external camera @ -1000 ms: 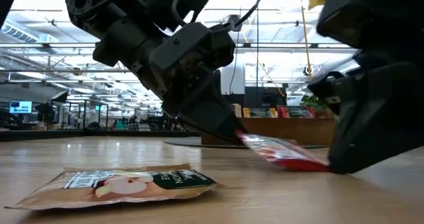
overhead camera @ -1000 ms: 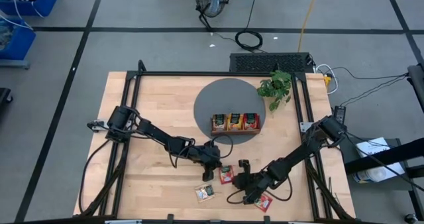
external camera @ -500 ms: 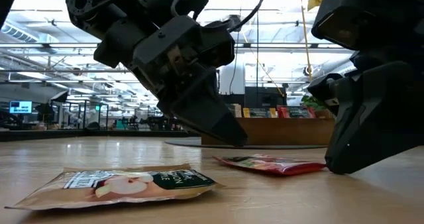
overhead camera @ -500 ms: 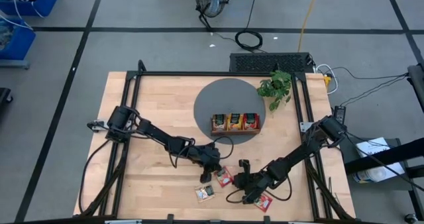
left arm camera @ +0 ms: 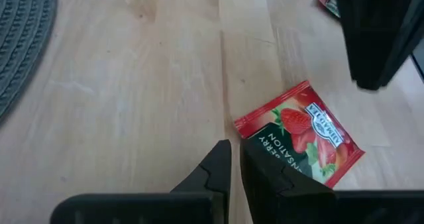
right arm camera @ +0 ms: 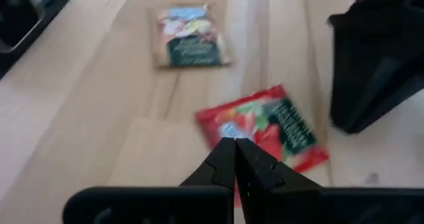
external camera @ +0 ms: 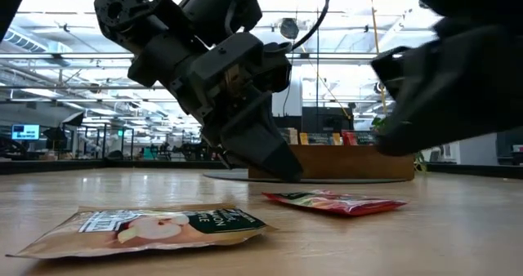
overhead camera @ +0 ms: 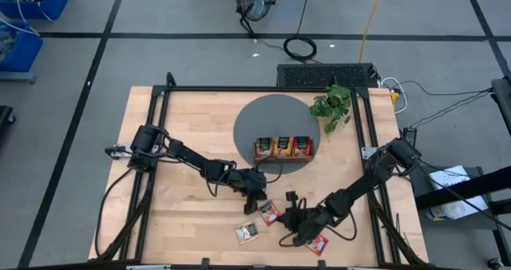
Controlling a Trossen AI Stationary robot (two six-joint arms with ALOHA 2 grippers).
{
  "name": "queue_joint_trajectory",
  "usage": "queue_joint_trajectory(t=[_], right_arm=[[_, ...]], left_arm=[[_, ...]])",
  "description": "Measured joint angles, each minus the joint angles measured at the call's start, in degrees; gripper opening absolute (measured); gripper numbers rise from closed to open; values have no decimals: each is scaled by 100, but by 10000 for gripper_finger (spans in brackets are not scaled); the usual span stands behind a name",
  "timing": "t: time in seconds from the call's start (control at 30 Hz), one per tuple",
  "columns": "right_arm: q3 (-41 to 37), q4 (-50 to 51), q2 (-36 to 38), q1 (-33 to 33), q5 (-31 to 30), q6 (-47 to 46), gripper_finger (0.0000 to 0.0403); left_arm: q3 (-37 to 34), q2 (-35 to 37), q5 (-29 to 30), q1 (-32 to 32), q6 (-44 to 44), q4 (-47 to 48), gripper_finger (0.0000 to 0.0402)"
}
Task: Pick & Place Tea
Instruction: Put the red tea bag into the right section of the wooden organizer
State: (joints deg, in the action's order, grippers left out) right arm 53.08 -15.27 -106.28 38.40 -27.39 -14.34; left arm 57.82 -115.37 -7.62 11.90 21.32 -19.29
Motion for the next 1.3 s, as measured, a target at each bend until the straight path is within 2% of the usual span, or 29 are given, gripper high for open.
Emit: queue_joint_trajectory(t=[0.13, 0.23, 0.6, 0.73, 0.87, 0.97, 1.03, 1.2, 1.3], right_arm=[[2, 2, -95, -122, 176, -69, 0], [4, 82, -260, -184, 511, -159, 0], [-58, 68, -505, -247, 488, -551, 0], [-315, -140, -498, -274, 493, -809, 0], [-655, -668, -506, -310, 522, -989, 0], [-807, -957, -507, -320, 537, -1007, 0], [-844, -1012, -509, -343, 598, -1009, 0], [-850, -1035, -509, -350, 661, -1048, 0], [-850, -1029, -509, -348, 659, -1049, 0]], left_arm=[[0, 0, -73, 44, -4, 101, 37], [-2, 0, -338, 60, -46, 193, 37], [-2, 21, -932, 32, -7, 304, 37], [-4, 352, -1184, -40, -195, 433, 38], [-2, 778, -1184, -12, -290, 970, 41], [0, 1030, -1099, 96, -230, 1301, 63], [0, 1077, -817, 207, -100, 1464, 87], [0, 1068, 190, 451, 555, 1711, 169], [-6, 1050, 319, 421, 1056, 1845, 218]])
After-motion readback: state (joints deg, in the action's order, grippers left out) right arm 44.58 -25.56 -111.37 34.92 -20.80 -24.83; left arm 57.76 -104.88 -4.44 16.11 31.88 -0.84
